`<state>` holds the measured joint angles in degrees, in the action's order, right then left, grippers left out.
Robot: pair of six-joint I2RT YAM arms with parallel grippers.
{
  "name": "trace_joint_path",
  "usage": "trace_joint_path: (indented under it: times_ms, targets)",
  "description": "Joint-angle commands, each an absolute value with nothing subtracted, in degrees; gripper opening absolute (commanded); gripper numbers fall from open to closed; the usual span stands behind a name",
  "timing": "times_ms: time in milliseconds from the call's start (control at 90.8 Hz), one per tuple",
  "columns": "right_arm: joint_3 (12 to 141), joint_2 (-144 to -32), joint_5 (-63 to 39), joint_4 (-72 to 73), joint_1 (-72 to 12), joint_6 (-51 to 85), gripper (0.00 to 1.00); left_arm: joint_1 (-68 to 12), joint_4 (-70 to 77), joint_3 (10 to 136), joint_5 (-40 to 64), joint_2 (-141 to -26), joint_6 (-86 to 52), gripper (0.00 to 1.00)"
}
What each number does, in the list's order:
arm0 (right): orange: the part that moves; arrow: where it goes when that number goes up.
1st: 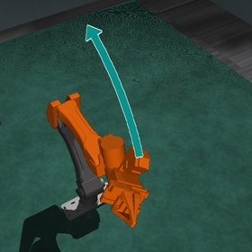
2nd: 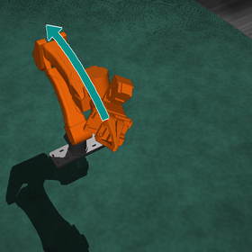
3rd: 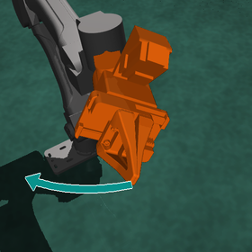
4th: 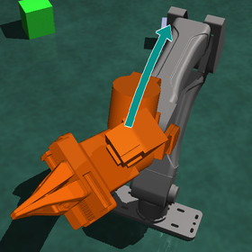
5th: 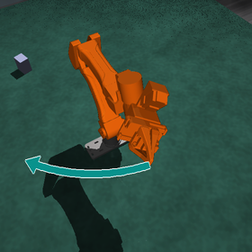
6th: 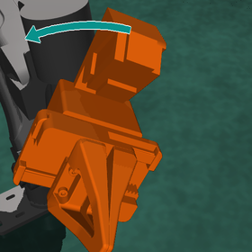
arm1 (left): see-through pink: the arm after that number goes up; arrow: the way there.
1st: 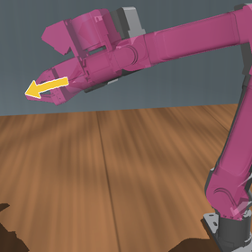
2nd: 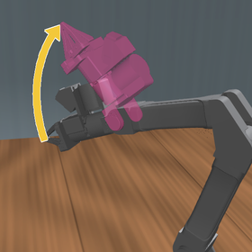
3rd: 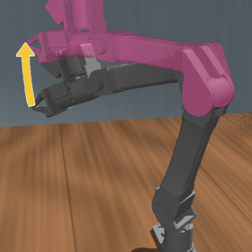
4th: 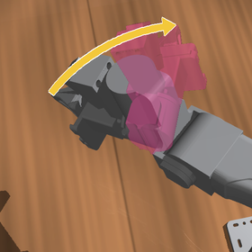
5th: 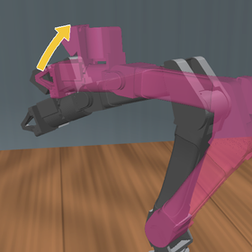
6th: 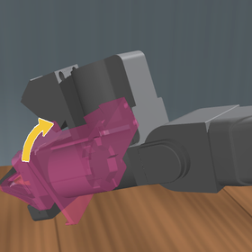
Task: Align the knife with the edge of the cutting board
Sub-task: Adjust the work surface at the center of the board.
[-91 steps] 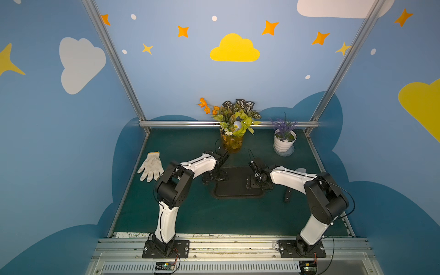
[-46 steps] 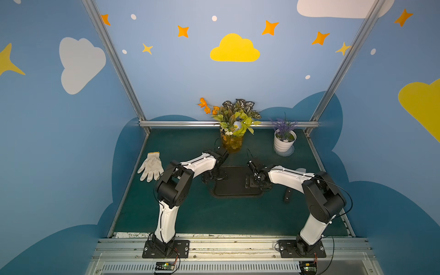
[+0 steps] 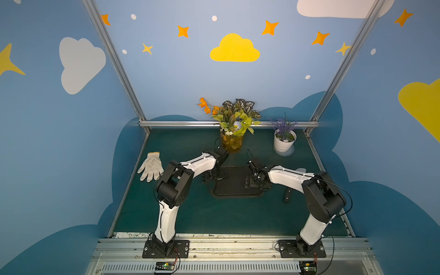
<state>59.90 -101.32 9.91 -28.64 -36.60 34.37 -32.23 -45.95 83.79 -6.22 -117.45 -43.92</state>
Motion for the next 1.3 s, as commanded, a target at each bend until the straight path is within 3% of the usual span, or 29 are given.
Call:
trace_joint_path:
  times_ms: [0,1288]
  targets:
    - [61.6,-101.6,6.0,-25.2,-38.3,35.6,0.98,-32.6,-42.4,85.0,-3.9,-119.4,-43.8,1.00]
    - [61.4,-100.0,7.5,-25.9,-37.3,36.9,0.98,-31.8,-43.4,85.7,-3.9,-117.3,-44.4,1.00]
